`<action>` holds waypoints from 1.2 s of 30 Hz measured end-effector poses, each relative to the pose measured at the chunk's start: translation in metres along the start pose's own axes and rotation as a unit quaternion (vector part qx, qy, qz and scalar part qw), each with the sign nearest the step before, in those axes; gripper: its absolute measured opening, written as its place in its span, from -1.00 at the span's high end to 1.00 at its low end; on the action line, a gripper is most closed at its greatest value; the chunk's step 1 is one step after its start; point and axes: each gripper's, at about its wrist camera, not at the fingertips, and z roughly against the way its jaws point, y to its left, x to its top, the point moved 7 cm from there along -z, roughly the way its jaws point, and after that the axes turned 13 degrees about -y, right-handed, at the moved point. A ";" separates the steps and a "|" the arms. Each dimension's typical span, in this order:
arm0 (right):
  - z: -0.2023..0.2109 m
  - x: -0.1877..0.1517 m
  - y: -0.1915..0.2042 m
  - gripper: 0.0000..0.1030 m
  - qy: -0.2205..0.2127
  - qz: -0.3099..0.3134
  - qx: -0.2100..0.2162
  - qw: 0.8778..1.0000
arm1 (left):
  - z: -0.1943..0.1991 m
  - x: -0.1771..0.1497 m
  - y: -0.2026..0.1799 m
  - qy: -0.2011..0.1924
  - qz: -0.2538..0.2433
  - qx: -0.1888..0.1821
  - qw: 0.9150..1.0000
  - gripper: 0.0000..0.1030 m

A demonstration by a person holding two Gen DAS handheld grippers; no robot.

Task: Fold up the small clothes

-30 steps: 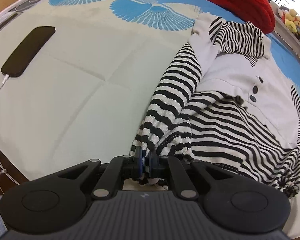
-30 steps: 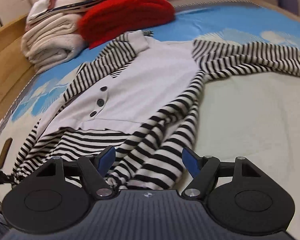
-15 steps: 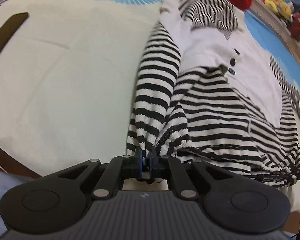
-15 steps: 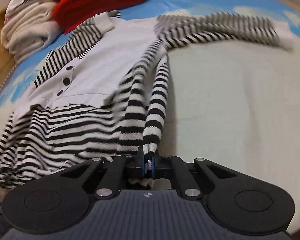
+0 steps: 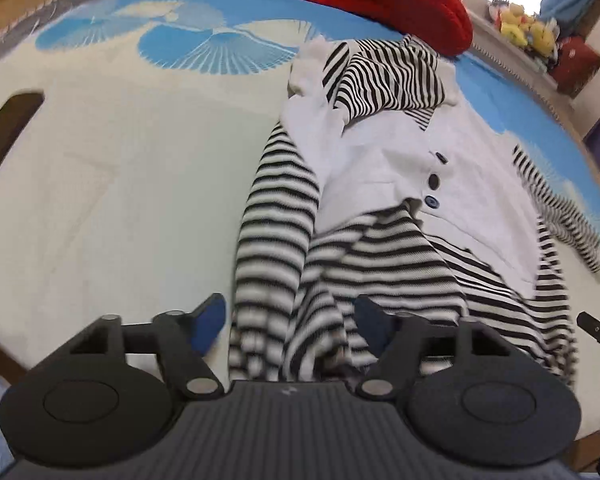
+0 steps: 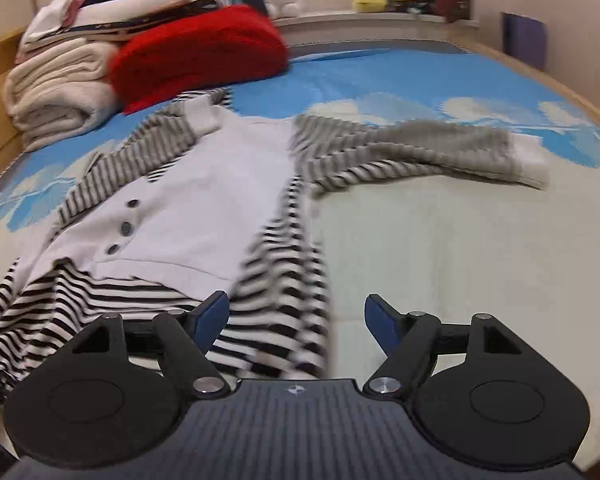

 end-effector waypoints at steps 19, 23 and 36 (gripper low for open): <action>0.005 0.023 -0.044 -0.26 0.000 -0.079 -0.080 0.994 | -0.009 0.058 -0.006 -0.037 -0.001 -0.014 0.999 -0.76; 0.000 0.082 -0.043 -0.49 -0.072 -0.152 -0.060 0.984 | -0.041 0.136 -0.075 -0.059 -0.049 -0.032 0.997 -0.80; -0.065 0.069 -0.035 -0.47 -0.006 -0.173 -0.078 0.982 | -0.320 0.203 -0.289 0.004 -0.118 -0.071 0.990 -0.99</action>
